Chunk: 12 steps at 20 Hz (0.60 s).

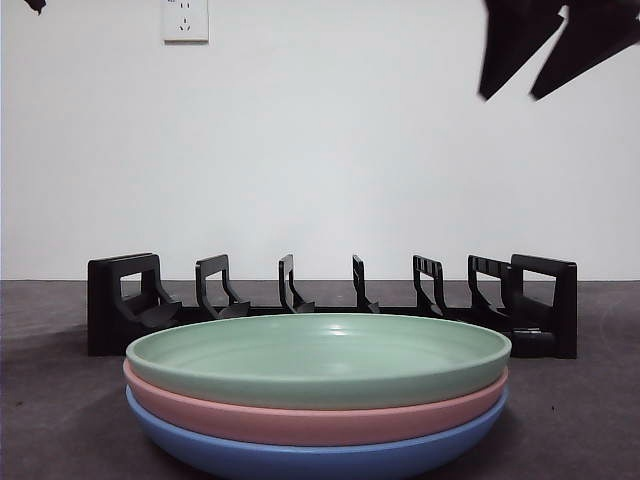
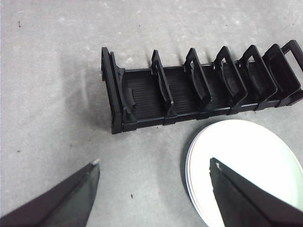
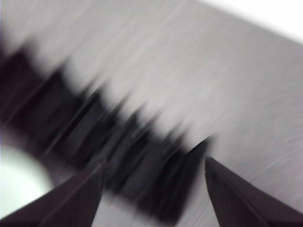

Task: Place the plate

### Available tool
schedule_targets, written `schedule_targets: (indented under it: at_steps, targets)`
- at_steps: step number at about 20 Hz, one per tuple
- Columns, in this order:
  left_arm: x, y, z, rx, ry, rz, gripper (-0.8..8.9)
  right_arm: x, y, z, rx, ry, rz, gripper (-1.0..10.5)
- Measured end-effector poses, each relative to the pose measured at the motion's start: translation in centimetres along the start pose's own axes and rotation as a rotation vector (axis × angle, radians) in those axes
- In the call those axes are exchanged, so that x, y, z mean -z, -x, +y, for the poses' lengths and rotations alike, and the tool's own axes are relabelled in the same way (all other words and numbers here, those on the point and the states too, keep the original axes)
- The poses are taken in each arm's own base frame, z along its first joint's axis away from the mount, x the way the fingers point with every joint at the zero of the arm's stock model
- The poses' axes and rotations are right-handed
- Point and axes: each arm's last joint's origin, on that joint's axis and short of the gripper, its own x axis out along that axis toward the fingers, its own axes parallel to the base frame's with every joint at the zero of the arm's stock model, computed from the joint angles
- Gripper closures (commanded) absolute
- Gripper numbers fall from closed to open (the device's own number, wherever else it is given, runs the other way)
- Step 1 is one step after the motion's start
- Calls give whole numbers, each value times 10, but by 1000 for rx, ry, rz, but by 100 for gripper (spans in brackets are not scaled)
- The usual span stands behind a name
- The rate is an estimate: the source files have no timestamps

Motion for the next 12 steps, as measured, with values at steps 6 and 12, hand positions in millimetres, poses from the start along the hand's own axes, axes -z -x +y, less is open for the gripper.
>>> schedule_targets:
  at_steps: [6, 12]
  targets:
    - [3, 0, 1, -7, 1, 29, 806, 0, 1, -21, -7, -62, -23, 928]
    - [3, 1, 1, -7, 1, 27, 806, -2, 1, -19, -86, -60, -47, 928]
